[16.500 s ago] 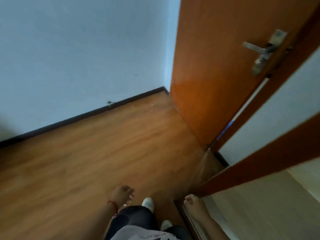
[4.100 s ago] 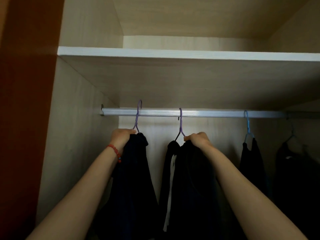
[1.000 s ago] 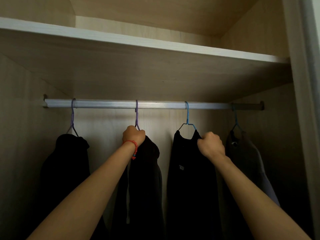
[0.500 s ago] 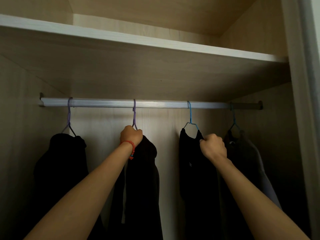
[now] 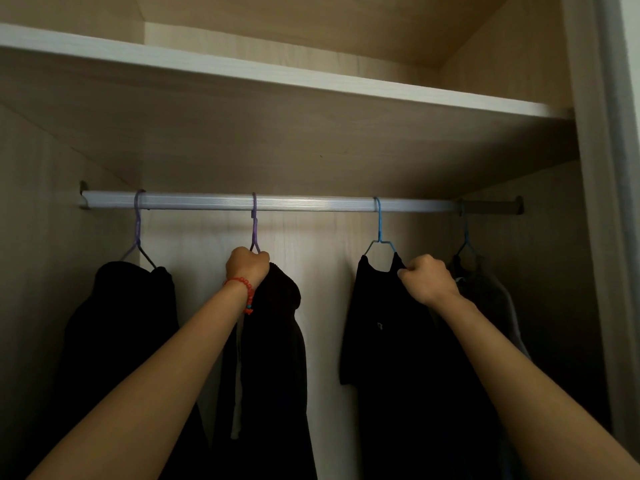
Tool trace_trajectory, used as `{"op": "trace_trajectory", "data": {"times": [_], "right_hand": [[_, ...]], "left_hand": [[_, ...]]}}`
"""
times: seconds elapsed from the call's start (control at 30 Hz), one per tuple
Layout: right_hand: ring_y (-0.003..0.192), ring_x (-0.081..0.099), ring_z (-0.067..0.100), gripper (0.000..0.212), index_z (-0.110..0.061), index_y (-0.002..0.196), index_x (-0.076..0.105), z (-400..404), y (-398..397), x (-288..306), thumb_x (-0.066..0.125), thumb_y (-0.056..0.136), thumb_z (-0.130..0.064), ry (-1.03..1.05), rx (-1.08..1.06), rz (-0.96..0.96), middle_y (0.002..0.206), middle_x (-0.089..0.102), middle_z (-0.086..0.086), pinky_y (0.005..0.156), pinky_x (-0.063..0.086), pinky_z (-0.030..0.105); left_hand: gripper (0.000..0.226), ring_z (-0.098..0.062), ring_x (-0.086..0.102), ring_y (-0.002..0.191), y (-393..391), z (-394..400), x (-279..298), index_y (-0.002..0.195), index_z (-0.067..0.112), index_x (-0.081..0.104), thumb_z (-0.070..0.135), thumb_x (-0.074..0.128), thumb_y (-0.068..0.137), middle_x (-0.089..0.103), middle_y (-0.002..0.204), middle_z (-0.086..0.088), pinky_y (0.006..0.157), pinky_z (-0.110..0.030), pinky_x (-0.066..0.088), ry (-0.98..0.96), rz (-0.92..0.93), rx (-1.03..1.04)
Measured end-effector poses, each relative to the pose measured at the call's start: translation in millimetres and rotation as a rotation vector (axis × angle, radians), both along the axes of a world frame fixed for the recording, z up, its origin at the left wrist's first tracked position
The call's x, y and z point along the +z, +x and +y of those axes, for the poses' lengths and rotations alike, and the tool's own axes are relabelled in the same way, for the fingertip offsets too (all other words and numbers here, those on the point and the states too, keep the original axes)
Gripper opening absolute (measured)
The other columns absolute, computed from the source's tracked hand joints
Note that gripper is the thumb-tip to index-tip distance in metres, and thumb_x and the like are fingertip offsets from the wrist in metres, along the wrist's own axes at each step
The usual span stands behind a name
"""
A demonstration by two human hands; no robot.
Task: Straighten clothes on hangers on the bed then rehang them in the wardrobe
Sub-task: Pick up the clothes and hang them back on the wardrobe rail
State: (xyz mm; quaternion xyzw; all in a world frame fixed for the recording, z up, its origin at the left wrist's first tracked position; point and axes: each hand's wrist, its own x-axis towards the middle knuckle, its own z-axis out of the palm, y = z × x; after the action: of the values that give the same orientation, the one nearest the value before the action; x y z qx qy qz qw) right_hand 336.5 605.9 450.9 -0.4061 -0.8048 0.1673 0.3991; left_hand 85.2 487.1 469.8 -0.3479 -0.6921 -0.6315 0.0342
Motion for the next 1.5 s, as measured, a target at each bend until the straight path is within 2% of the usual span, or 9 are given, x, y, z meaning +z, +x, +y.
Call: {"op": "trace_trajectory", "data": {"times": [0.17, 0.27, 0.33, 0.53, 0.7, 0.9, 1.23, 1.33, 1.5], "right_hand": [[0.093, 0.058, 0.031, 0.037, -0.007, 0.091, 0.063, 5, 14, 11, 0.040, 0.095, -0.035, 0.110, -0.206, 0.050, 0.095, 0.063, 0.014, 0.080, 0.043, 0.037], [0.120, 0.041, 0.038, 0.036, -0.004, 0.117, 0.055, 8, 34, 20, 0.042, 0.092, -0.028, 0.326, -0.563, -0.066, 0.127, 0.050, 0.022, 0.098, 0.033, 0.044], [0.125, 0.036, 0.039, 0.042, -0.002, 0.123, 0.049, 13, 45, 22, 0.046, 0.089, -0.025, 0.224, -0.639, -0.168, 0.134, 0.043, 0.024, 0.101, 0.032, 0.044], [0.106, 0.057, 0.033, 0.026, -0.003, 0.111, 0.058, 28, 59, -2, 0.053, 0.091, -0.020, -0.016, -0.581, -0.136, 0.115, 0.059, 0.018, 0.072, 0.039, 0.033], [0.103, 0.058, 0.034, 0.029, -0.002, 0.108, 0.059, 30, 57, -10, 0.054, 0.091, -0.025, -0.033, -0.516, -0.084, 0.112, 0.061, 0.019, 0.075, 0.043, 0.034], [0.084, 0.054, 0.030, 0.020, -0.001, 0.097, 0.059, 30, 60, -18, 0.049, 0.093, -0.018, 0.007, -0.445, -0.083, 0.100, 0.060, 0.019, 0.072, 0.041, 0.034], [0.113, 0.047, 0.038, 0.035, -0.001, 0.117, 0.055, 12, 60, 16, 0.045, 0.094, -0.026, 0.077, -0.452, -0.089, 0.127, 0.043, 0.022, 0.090, 0.041, 0.041], [0.109, 0.053, 0.039, 0.038, -0.004, 0.115, 0.057, 1, 45, 33, 0.041, 0.095, -0.031, 0.175, -0.321, -0.025, 0.121, 0.051, 0.021, 0.091, 0.044, 0.044], [0.103, 0.056, 0.035, 0.036, -0.004, 0.110, 0.057, -6, 23, 27, 0.049, 0.092, -0.034, 0.018, -0.216, -0.159, 0.109, 0.058, 0.014, 0.083, 0.044, 0.037]], "left_hand": [[0.015, -0.023, 0.052, 0.074, -1, -4, 1, 0.077, 0.001, 0.054, 0.011, 0.050, 0.088, 0.050, 0.072, -0.009, 0.068, -0.028, 0.041, 0.000, -0.003, -0.040], [0.012, -0.023, 0.053, 0.073, -4, -6, 2, 0.082, 0.000, 0.055, 0.010, 0.050, 0.087, 0.049, 0.069, -0.007, 0.065, -0.027, 0.042, -0.008, 0.015, -0.065], [0.012, -0.027, 0.055, 0.081, -5, -6, 2, 0.085, -0.001, 0.057, 0.009, 0.051, 0.086, 0.050, 0.071, -0.008, 0.073, -0.030, 0.045, -0.009, 0.021, -0.079], [0.012, -0.026, 0.055, 0.080, -7, -5, 2, 0.081, 0.000, 0.056, 0.010, 0.051, 0.086, 0.052, 0.072, -0.009, 0.076, -0.032, 0.045, -0.012, 0.028, -0.095], [0.015, -0.022, 0.052, 0.070, -8, -3, 1, 0.073, 0.002, 0.054, 0.009, 0.051, 0.086, 0.050, 0.068, -0.008, 0.068, -0.028, 0.043, -0.010, 0.028, -0.094], [0.013, -0.027, 0.055, 0.082, -9, 1, 0, 0.087, -0.002, 0.058, 0.009, 0.051, 0.086, 0.051, 0.071, -0.009, 0.073, -0.030, 0.044, 0.001, 0.027, -0.094], [0.013, -0.027, 0.054, 0.081, -8, 3, -1, 0.085, -0.001, 0.056, 0.011, 0.051, 0.086, 0.050, 0.068, -0.007, 0.071, -0.029, 0.042, 0.004, 0.037, -0.071], [0.013, -0.027, 0.054, 0.081, -8, 2, -1, 0.085, -0.002, 0.057, 0.010, 0.052, 0.086, 0.050, 0.068, -0.007, 0.071, -0.029, 0.042, 0.008, 0.030, -0.068], [0.017, -0.027, 0.055, 0.083, -8, -5, 0, 0.070, 0.004, 0.053, 0.010, 0.054, 0.086, 0.051, 0.069, -0.006, 0.077, -0.033, 0.045, 0.012, 0.007, -0.083]]}}
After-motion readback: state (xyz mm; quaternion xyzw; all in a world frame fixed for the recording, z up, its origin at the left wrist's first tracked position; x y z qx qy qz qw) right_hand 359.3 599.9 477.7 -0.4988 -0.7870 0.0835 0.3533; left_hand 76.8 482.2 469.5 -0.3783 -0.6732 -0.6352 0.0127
